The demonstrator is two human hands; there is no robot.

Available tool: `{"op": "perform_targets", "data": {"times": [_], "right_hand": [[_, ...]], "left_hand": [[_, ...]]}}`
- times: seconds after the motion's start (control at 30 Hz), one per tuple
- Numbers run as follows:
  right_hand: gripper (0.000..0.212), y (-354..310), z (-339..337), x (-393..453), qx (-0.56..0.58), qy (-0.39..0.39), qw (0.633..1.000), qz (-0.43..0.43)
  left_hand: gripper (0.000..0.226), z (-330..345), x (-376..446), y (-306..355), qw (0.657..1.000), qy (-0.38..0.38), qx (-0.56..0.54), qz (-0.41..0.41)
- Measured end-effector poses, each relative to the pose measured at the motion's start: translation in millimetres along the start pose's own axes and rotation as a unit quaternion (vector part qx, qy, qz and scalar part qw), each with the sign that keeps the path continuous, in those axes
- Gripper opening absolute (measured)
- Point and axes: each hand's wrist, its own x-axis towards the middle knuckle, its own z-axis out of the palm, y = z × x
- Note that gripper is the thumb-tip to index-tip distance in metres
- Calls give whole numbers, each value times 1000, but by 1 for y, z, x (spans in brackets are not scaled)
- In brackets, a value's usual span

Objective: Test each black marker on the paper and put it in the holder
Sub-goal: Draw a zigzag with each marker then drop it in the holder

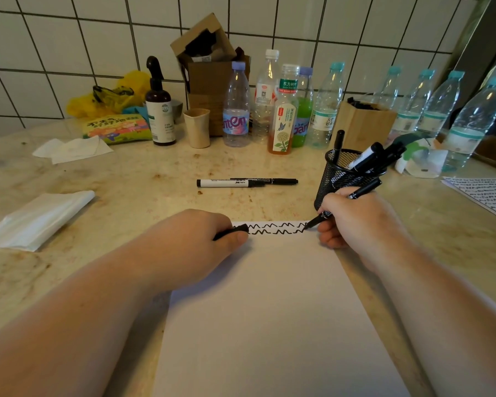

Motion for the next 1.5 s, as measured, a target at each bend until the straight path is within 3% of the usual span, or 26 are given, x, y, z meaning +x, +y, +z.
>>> {"op": "perform_targets", "data": {"times": [0.57,0.73,0.8,0.97,1.07,1.3,1.5], "right_hand": [[13,1,-6,4,-32,29,999,7],[11,-3,-7,-1,45,20,999,-22],[14,-5,-7,-4,93,-20,995,-39],[21,-7,-5,-12,215,-202,953,-73],[21,-10,-4,-16,254,-254,930,-80],[33,-10,-5,-19,262,-278,920,-90],[7,-11,-4,-25,198,-294,929,-105]], "left_hand": [[48,0,0,-1,1000,-2,-2,0],[44,0,-1,1,1000,5,-8,5],[37,-1,-1,2,1000,14,-15,12],[21,-3,-2,5,998,26,-41,38],[19,-4,-2,5,997,35,-43,45],[17,-2,-1,3,996,39,-53,54],[16,-4,-3,3,992,35,-83,84]]}}
